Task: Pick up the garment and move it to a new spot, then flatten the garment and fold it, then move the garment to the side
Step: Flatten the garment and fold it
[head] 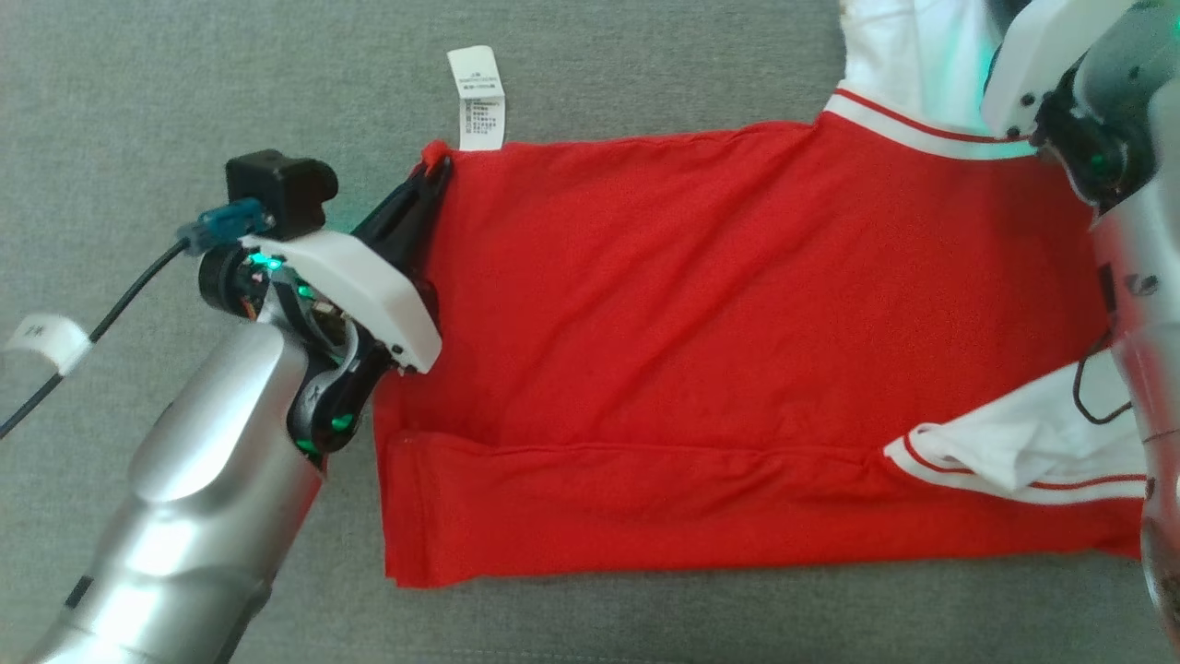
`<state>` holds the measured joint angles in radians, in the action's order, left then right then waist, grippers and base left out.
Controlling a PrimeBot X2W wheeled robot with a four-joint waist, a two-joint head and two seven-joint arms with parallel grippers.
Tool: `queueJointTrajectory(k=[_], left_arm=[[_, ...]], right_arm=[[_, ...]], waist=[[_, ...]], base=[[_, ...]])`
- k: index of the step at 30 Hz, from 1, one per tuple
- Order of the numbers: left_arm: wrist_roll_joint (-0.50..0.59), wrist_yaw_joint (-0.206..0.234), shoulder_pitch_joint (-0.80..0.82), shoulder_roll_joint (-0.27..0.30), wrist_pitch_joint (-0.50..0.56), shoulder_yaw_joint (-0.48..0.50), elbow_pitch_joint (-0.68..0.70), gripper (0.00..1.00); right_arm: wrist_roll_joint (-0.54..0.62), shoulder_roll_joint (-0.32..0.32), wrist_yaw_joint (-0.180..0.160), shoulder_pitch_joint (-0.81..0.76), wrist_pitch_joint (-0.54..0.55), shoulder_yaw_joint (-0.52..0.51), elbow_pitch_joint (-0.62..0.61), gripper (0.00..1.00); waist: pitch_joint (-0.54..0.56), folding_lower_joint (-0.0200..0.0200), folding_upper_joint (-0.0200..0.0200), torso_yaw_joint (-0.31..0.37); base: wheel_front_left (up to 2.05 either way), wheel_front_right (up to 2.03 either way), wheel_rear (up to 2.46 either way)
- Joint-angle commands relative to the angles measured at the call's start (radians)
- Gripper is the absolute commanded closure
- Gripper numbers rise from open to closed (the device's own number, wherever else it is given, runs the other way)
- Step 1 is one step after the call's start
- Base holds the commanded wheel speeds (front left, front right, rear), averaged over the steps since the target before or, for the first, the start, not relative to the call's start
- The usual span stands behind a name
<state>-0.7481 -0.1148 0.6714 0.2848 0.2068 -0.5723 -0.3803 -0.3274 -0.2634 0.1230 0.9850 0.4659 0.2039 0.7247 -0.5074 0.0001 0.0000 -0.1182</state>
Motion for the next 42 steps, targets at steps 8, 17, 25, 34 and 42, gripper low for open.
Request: queueJointTrajectory(k=[8, 17, 25, 34, 42], left_arm=[[0.009, 0.013, -0.057, 0.099, -0.06, 0.059, 0.156, 1.0], [-0.015, 0.093, -0.283, 0.179, -0.121, 0.118, 0.415, 1.0], [-0.07, 0.13, -0.499, 0.211, -0.205, 0.175, 0.553, 1.0], [-0.093, 0.158, -0.642, 0.206, -0.225, 0.16, 0.576, 1.0], [-0.084, 0.215, -0.71, 0.211, -0.212, 0.15, 0.524, 0.0]], right_arm=[[-0.143, -0.064, 0.008, -0.063, -0.01, 0.048, -0.216, 1.0], [-0.243, -0.145, 0.008, -0.393, 0.043, -0.045, -0.624, 1.0], [-0.227, -0.104, 0.008, -0.669, 0.093, -0.175, -0.85, 1.0], [-0.18, -0.051, 0.008, -0.838, 0.145, -0.205, -0.937, 1.0], [-0.141, -0.081, 0.008, -0.899, 0.237, -0.195, -0.937, 0.0]], waist=[[0.036, -0.0001, 0.0, 0.046], [0.09, -0.0001, 0.0, 0.123], [0.131, -0.0001, 0.0, 0.159], [0.145, -0.0001, 0.0, 0.177], [0.176, -0.0001, 0.0, 0.171]], base=[[0.0, 0.0, 0.0], [0.0, 0.0, 0.0], [0.0, 0.0, 0.0], [0.0, 0.0, 0.0], [0.0, 0.0, 0.0]])
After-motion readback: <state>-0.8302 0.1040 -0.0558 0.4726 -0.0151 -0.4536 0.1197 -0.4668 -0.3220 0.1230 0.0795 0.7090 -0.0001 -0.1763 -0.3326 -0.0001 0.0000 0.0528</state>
